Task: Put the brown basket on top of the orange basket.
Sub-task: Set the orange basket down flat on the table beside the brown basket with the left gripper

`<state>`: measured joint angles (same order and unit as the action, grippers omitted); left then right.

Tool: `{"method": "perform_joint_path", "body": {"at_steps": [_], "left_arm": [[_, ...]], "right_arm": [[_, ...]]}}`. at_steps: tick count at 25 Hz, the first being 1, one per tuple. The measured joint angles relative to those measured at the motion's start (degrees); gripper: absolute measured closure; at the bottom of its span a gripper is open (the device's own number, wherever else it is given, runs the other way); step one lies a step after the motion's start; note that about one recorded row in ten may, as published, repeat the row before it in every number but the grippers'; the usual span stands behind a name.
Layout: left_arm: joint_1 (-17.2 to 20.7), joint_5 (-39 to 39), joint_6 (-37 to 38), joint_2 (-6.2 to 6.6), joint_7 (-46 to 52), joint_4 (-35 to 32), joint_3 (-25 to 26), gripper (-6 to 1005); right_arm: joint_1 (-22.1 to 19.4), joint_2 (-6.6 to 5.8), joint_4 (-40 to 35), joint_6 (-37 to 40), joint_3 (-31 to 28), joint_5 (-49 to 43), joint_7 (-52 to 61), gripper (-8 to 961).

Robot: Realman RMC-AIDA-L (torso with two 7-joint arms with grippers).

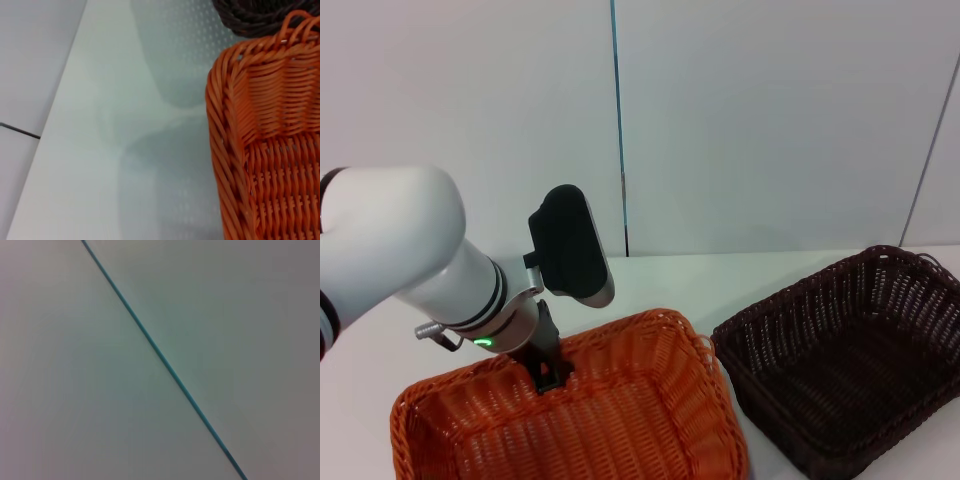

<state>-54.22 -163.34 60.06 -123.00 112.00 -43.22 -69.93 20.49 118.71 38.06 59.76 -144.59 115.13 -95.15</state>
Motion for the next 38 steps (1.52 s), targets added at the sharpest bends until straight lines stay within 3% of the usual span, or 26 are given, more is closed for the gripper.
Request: {"method": "perform_joint_path", "body": {"at_steps": [20,38], "left_arm": [[-0.4,1.8,-2.3,-0.84,0.4,-0.8,-0.2,853],[0.2,1.9,-4.3,-1.08,3.9,-1.8,-1.4,781]], "right_arm": [[-0.2,0.03,-0.5,0.7,0.2,0.0,0.1,162],[-0.5,0.03,-0.4,1.0,0.2,0.0,0.1,161]]}}
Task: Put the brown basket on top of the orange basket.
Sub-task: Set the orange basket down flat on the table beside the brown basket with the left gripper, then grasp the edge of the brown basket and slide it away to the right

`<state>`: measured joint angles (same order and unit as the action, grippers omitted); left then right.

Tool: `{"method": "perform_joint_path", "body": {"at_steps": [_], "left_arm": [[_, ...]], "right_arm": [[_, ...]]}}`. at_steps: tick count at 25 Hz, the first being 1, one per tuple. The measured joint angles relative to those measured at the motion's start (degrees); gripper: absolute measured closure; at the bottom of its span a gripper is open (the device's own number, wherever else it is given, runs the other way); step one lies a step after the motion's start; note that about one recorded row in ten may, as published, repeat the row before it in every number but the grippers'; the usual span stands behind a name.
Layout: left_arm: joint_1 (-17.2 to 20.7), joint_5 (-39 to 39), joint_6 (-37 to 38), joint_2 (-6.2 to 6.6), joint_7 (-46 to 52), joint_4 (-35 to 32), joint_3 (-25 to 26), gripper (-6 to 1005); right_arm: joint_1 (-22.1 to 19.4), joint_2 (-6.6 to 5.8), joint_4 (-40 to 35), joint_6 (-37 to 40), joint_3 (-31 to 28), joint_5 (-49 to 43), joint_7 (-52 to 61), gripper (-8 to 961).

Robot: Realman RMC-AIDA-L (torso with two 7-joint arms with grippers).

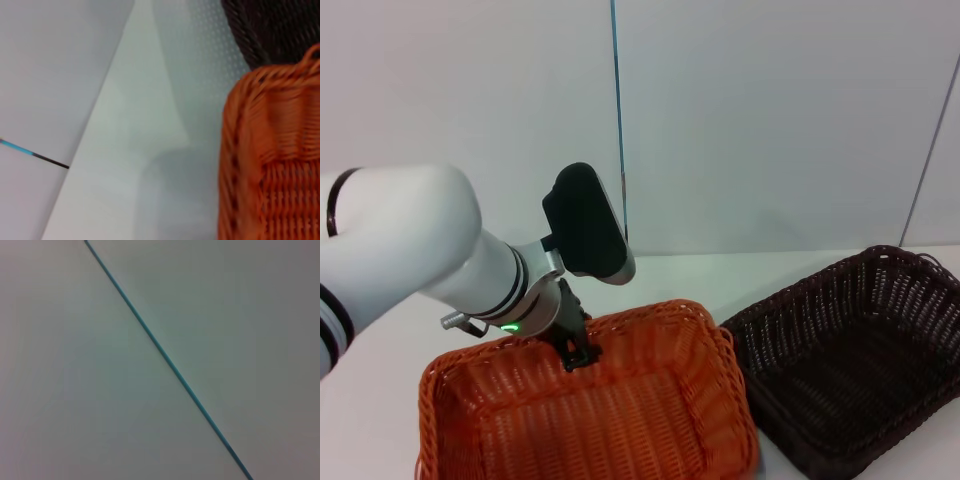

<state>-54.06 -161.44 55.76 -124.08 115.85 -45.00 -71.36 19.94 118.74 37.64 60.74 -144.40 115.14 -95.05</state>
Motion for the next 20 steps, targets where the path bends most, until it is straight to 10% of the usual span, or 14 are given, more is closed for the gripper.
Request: {"method": "perform_joint_path", "body": {"at_steps": [15,20], "left_arm": [[0.8,-0.5,-1.5,-0.1,1.6,-0.5,-2.1,266],[1.6,-0.4,-1.7,-0.11,1.7,-1.4,-2.1,266]], "right_arm": [[-0.2,0.0,0.1,0.3,0.0,0.0,0.4,162],[-0.2,0.0,0.2,0.3,0.0,0.0,0.5,162]]}}
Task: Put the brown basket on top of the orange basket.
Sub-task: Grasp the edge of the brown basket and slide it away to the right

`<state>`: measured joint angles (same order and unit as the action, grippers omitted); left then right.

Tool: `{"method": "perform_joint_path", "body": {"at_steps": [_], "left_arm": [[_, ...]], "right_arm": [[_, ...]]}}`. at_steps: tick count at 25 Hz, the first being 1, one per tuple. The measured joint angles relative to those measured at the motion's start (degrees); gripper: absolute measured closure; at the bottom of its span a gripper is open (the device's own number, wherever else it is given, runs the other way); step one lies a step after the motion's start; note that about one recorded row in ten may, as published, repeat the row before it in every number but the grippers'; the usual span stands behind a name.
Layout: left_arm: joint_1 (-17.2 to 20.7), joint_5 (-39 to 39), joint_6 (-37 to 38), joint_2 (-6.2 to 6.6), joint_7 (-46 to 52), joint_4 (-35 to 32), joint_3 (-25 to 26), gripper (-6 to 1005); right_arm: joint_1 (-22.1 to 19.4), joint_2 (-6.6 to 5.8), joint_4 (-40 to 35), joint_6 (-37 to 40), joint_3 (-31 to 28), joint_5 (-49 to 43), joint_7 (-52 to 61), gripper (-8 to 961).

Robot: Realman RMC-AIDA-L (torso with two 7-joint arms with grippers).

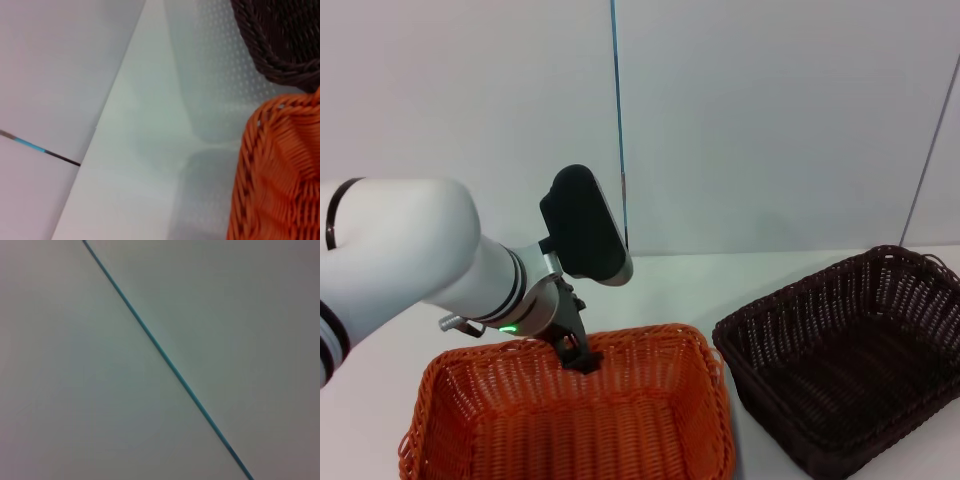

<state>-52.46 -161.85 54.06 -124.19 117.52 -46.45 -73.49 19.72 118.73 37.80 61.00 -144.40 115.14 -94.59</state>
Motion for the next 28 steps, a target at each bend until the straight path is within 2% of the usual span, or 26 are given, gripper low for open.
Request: {"method": "perform_joint_path", "body": {"at_steps": [3,5,7,9,10,11,16,18,19,21,24,25,28], "left_arm": [[1.3,0.3,0.2,-0.09,0.4,-2.8,-0.3,267],[4.0,0.4,0.6,-0.17,2.9,-8.7,-2.6,267],[4.7,0.5,0.9,-0.17,3.5,-10.4,-3.1,267],[6.9,1.8,2.2,-0.17,4.6,-15.6,-3.9,267],[8.8,4.5,3.6,-0.15,4.6,-20.2,-3.6,267],[8.8,4.5,3.6,-0.15,4.6,-20.2,-3.6,267],[14.7,11.7,6.2,-0.02,4.4,-32.1,1.0,268],[17.9,14.9,6.5,-0.05,4.5,-36.3,6.2,268],[17.9,14.9,6.5,-0.05,4.5,-36.3,6.2,268],[20.0,17.5,6.5,-0.06,4.5,-38.0,10.5,268],[23.0,21.8,6.5,-0.07,4.3,-39.6,16.8,268],[25.0,24.4,6.6,-0.08,4.1,-40.2,19.9,268],[27.4,26.8,6.7,-0.05,4.0,-41.0,22.1,269]], "right_arm": [[0.0,0.0,0.0,0.0,0.0,0.0,0.1,161],[-0.1,0.0,0.0,0.0,0.0,0.0,0.2,161],[-0.1,0.0,0.1,0.0,0.0,0.0,0.5,161],[-0.1,-0.08,0.2,0.0,0.2,-0.1,1.0,162],[-0.1,-0.2,0.2,0.0,0.3,-0.4,1.4,162],[-0.1,-0.35,0.4,0.0,0.5,-0.9,1.8,162],[0.5,-1.14,3.9,-0.3,0.8,-8.5,8.4,162],[1.1,-1.89,5.5,-0.3,1.1,-12.6,12.9,161],[1.5,-2.39,6.4,-0.3,1.4,-15.0,15.6,161],[2.3,-3.45,7.8,-0.4,1.9,-19.2,20.0,161],[4.1,-5.51,9.6,-0.2,2.2,-27.7,27.7,161],[5.5,-6.8,10.0,0.0,2.2,-32.9,31.5,161],[6.6,-7.59,10.8,0.2,2.2,-36.9,34.3,162]]}}
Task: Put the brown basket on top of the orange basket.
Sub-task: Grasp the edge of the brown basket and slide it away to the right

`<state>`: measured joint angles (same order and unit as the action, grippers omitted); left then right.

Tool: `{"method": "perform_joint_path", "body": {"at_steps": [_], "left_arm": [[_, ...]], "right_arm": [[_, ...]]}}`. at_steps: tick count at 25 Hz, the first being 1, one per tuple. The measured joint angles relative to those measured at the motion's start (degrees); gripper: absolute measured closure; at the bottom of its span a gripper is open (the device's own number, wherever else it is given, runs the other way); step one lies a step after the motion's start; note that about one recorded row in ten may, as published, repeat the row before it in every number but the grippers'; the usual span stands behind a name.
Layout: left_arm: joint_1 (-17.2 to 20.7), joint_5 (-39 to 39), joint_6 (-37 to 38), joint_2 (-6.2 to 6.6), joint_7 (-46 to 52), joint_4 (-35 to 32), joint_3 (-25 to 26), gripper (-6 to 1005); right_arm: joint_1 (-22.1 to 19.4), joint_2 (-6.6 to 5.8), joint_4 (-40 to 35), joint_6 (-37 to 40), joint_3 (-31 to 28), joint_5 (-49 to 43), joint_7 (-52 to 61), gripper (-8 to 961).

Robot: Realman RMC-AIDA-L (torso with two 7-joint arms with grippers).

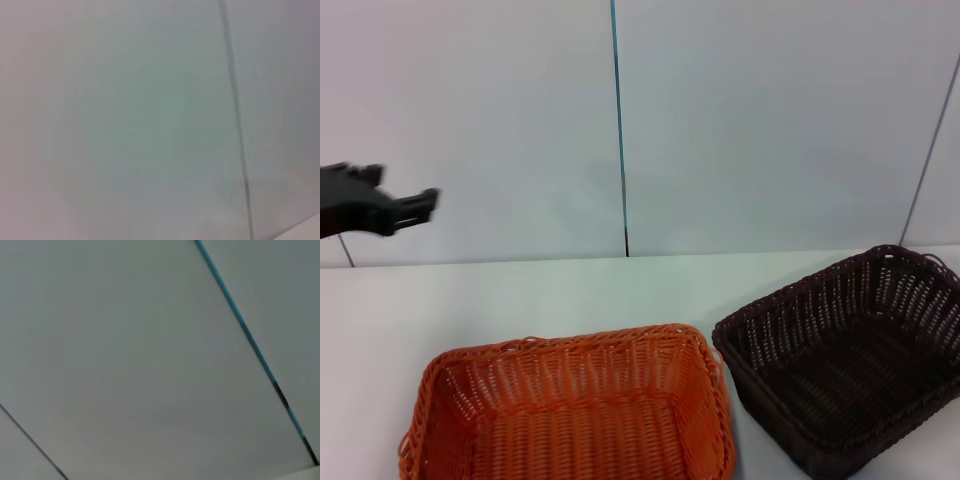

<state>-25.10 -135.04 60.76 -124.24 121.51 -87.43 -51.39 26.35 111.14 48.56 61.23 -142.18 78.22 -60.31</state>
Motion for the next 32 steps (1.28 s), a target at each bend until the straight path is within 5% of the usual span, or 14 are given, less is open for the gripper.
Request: {"method": "perform_joint_path", "body": {"at_steps": [7,14,25,32], "left_arm": [[5.6,5.1,3.2,0.05,0.4,-3.2,6.6,269],[7.1,8.6,6.7,0.14,1.1,-2.9,14.2,270],[9.0,9.5,6.8,0.11,0.5,-2.8,17.5,269],[10.0,9.5,7.1,0.02,0.5,-2.8,18.6,270]], "right_arm": [[3.7,-1.49,6.1,1.1,-0.1,-12.0,7.7,162],[7.4,-2.52,6.9,1.0,-0.4,-19.9,10.3,162],[13.4,-5.21,-2.1,-1.9,-0.2,-32.0,11.6,162],[15.6,-5.14,-8.5,-8.8,0.4,-36.8,11.3,162]]}}
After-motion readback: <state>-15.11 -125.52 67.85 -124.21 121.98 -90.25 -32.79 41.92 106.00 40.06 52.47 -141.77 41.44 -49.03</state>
